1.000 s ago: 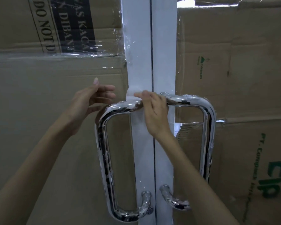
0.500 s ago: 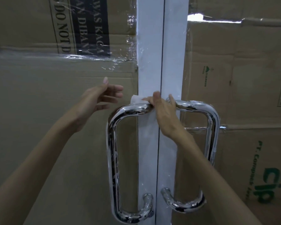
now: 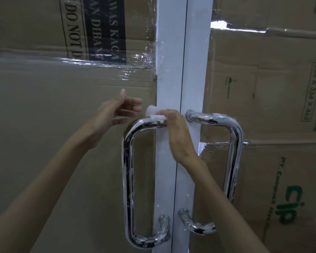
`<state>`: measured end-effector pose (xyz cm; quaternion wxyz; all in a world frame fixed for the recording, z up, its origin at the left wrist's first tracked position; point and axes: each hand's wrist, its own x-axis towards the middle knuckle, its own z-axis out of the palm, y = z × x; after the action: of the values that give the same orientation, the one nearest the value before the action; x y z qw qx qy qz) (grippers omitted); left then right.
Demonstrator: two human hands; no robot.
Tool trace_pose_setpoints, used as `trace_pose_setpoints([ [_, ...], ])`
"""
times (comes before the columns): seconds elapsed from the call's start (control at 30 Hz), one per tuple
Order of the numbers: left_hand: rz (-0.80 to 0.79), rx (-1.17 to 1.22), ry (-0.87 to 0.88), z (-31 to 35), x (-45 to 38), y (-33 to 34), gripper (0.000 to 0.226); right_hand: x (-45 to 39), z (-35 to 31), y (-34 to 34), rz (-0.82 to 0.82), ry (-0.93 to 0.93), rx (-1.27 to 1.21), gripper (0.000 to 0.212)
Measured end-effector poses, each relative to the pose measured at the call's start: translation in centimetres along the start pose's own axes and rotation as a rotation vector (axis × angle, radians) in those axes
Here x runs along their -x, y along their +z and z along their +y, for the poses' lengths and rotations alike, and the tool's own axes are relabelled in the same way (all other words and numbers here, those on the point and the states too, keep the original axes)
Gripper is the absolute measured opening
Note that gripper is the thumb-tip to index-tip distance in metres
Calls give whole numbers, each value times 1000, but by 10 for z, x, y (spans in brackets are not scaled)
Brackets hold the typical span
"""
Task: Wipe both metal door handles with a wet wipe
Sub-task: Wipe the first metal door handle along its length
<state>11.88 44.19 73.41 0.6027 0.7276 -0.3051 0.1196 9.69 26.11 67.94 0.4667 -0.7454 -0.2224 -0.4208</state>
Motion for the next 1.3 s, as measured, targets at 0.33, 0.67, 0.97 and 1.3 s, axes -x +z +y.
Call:
trace_pose_setpoints([
  [0.33, -31, -33, 29, 0, 4, 15, 51, 17, 10, 5, 9, 206, -219, 60],
  [0.67, -17, -47, 21, 0, 4, 21, 50, 27, -14, 55, 156, 406, -813, 102],
  [0.97, -38, -53, 10, -2, 3, 20, 50, 30, -40, 28, 272, 468, -1589, 78],
  [1.3, -55, -28, 10, -3, 3, 18, 51, 34, -37, 22, 198, 583, -1557, 85],
])
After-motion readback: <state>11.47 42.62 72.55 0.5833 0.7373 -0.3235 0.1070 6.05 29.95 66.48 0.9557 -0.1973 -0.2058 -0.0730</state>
